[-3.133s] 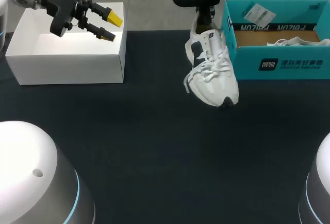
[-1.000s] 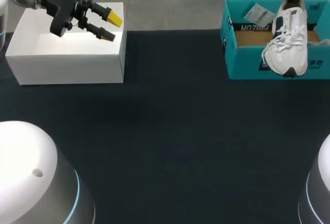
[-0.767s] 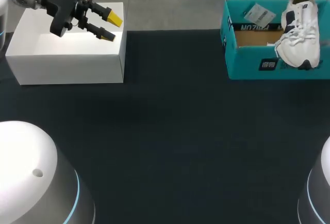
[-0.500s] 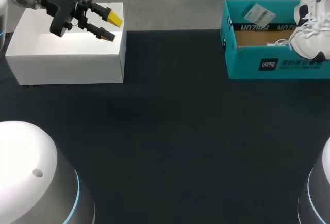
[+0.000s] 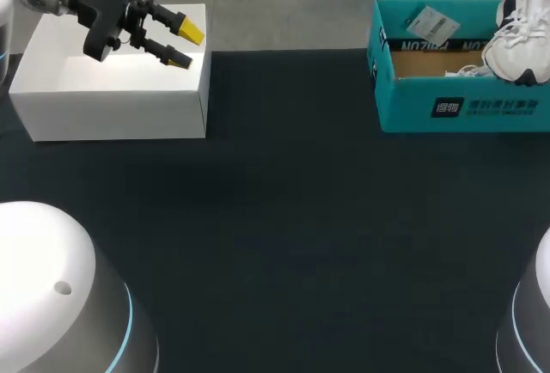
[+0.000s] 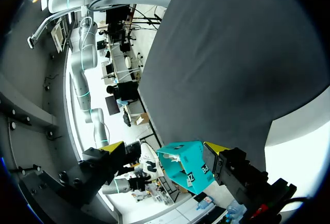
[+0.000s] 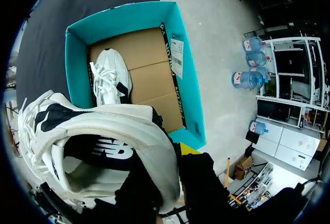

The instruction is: Take the shoe out of the shoebox, open the shoe tongue, remove and reinsert the insole, then place the shoe into the shoebox

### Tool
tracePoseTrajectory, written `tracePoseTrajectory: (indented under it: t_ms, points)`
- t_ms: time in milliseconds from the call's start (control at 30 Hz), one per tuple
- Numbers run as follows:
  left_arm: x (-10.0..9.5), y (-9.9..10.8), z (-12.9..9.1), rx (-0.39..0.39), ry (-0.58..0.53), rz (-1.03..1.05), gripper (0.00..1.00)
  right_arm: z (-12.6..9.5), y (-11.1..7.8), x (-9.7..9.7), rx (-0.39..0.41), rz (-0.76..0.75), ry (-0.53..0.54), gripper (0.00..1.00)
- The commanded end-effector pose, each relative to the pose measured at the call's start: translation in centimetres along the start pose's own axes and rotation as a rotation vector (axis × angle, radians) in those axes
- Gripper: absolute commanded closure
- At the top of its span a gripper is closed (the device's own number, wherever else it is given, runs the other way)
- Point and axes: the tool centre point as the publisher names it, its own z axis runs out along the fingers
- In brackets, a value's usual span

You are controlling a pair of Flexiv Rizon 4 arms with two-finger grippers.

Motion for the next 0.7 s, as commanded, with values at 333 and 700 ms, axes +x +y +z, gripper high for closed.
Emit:
tracePoseTrajectory:
  t_ms: [333, 700]
  points:
    - [0.0, 0.0, 0.0, 0.003, 0.004, 0.0, 0.0, 1.3, -0.1, -0.8, 0.039, 0.107, 0.053, 1.0]
    - [0.0, 0.0, 0.0, 0.003, 0.004, 0.0, 0.0, 2.2, -0.8, -0.7, 0.042, 0.72, 0.019, 1.0]
